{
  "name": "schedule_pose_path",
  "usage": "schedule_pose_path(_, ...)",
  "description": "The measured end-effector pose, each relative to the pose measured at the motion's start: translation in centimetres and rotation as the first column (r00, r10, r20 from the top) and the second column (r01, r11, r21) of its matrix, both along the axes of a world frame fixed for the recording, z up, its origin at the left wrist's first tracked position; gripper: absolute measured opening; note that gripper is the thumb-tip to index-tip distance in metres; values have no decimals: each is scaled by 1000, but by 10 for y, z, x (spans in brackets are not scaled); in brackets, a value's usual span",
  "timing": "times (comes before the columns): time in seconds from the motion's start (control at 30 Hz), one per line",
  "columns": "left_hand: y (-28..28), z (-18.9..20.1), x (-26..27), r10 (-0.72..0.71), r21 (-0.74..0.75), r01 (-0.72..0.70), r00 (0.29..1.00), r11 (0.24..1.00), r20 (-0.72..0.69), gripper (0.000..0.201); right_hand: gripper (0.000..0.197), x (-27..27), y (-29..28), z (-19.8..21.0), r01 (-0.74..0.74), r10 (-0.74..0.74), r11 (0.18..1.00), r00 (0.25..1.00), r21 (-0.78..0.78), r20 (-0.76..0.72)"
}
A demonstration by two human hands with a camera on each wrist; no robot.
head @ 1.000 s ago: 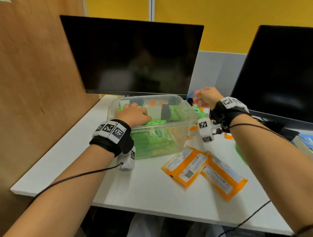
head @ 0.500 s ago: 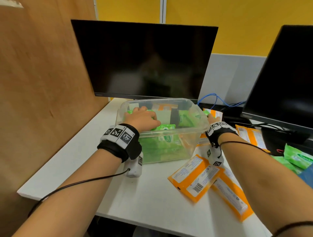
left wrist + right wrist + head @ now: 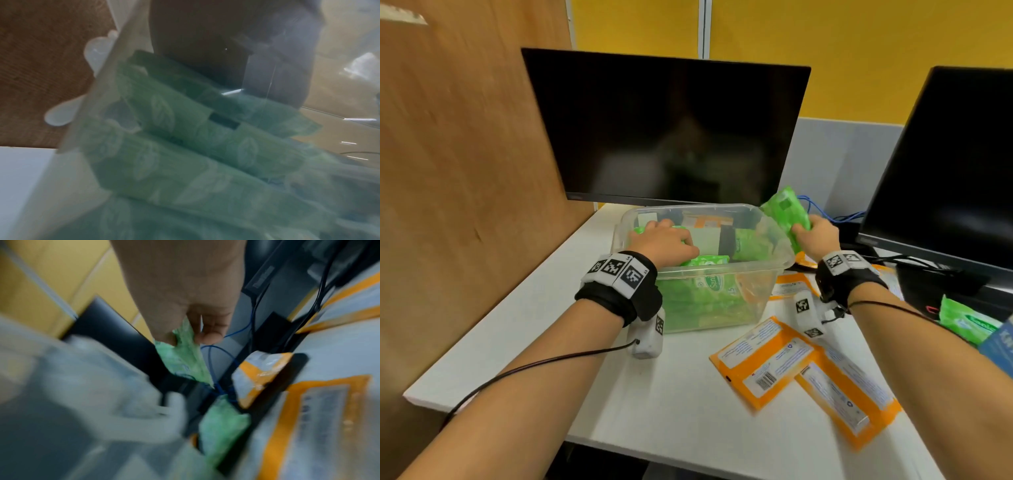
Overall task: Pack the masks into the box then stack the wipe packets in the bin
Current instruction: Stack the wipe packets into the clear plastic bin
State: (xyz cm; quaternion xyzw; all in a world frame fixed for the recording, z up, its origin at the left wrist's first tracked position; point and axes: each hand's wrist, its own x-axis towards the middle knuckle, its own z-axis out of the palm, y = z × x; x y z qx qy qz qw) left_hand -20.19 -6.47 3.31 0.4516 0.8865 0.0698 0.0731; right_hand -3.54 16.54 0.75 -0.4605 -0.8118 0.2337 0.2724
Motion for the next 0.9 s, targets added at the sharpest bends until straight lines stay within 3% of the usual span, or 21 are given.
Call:
schedule_pose_path(0.1,0,0,0,-2,2,2,1000,1000,-3,31,26,5,-15,28,12,-22,1000,894,-24,-448)
schedule_pose_path(0.17,-1,1,0,-1,-3,1,1000,1000,0,32,21,6,-36,45,-134,92,991,801,-27,-591)
schedule_pose_path(0.23,-1,2,1,6,-3,-6,1000,1000,1,33,27,1,-55,53,-327,230,944,749,-45,-622)
schedule_pose_path(0.3,-2,3,2,20,2,-20,1000,1000,-1,37,29,-11,-70,50,-367,292,929,800,-44,-525)
schedule_pose_path(0.4,-2,4,4,33,15,-33,999,999,-3,51,24,-28,-82,36,-246,263,964,943,102,-205)
schedule_pose_path(0.47,-2,5,5,37,13,-37,999,999,-4,55,22,-31,-90,33,-217,238,945,970,245,-60)
schedule_pose_path(0.53,-2,5,5,41,-2,-41,999,999,-9,54,20,-35,-95,32,-285,283,889,957,358,59)
schedule_pose_path(0.6,-2,5,5,44,-15,-44,999,999,-16,52,22,-40,-99,35,-421,338,839,899,344,278)
schedule_pose_path(0.67,-1,5,5,47,-22,-47,999,999,-22,51,32,-40,-106,43,-571,456,815,738,100,497)
schedule_pose_path(0.73,-1,5,5,42,-25,-43,999,999,-30,48,50,-40,-114,50,-589,556,790,575,-168,600)
schedule_pose_path(0.77,-1,5,5,37,-27,-38,999,999,-33,47,54,-43,-115,50,-572,569,789,542,-224,618)
schedule_pose_path(0.9,-1,4,4,22,-15,-22,999,1000,-29,46,55,-61,-113,36,-504,437,848,492,-163,753)
